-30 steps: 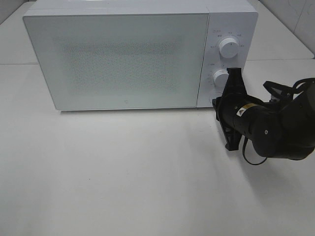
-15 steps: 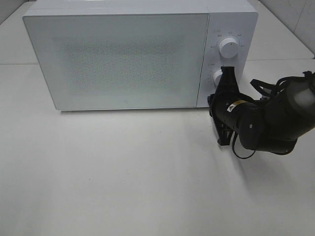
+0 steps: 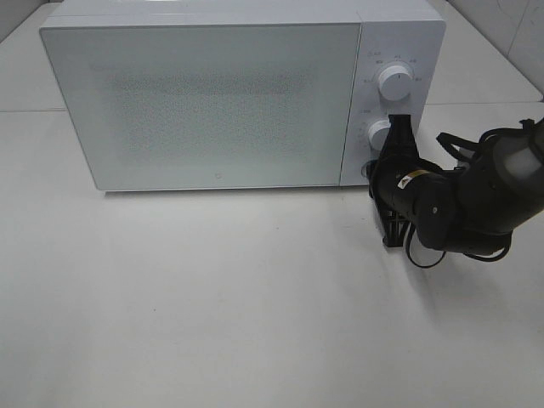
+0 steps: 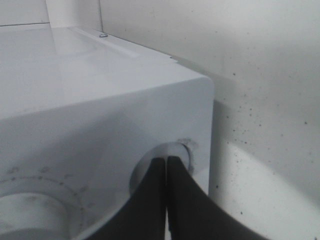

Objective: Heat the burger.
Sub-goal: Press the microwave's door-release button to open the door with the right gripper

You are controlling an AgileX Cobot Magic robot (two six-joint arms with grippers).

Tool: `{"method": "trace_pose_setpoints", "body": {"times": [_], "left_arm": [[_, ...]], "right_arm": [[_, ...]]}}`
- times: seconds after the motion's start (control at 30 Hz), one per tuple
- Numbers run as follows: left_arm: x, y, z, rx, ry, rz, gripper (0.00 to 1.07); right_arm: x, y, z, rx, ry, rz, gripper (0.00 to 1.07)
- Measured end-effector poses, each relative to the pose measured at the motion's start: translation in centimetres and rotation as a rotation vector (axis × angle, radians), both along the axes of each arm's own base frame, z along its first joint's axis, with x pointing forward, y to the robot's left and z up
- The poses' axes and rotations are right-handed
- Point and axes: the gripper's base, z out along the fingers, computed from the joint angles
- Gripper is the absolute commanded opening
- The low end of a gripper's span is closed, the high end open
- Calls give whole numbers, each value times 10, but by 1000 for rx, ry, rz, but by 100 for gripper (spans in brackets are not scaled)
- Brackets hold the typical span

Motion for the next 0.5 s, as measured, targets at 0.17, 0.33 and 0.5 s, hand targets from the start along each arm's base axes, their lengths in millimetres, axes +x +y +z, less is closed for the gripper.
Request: {"method": "trace_pose_setpoints", "body": {"times": [0.17, 0.33, 0.5], "left_arm": [[0, 0, 0, 0, 0, 0, 100], [0, 0, 0, 0, 0, 0, 100], [0, 0, 0, 0, 0, 0, 100]], "right_arm": [[1, -2, -4, -7, -7, -4, 0], [1, -3, -2, -14, -48, -9, 0], [1, -2, -1, -20, -78, -6, 0]]}}
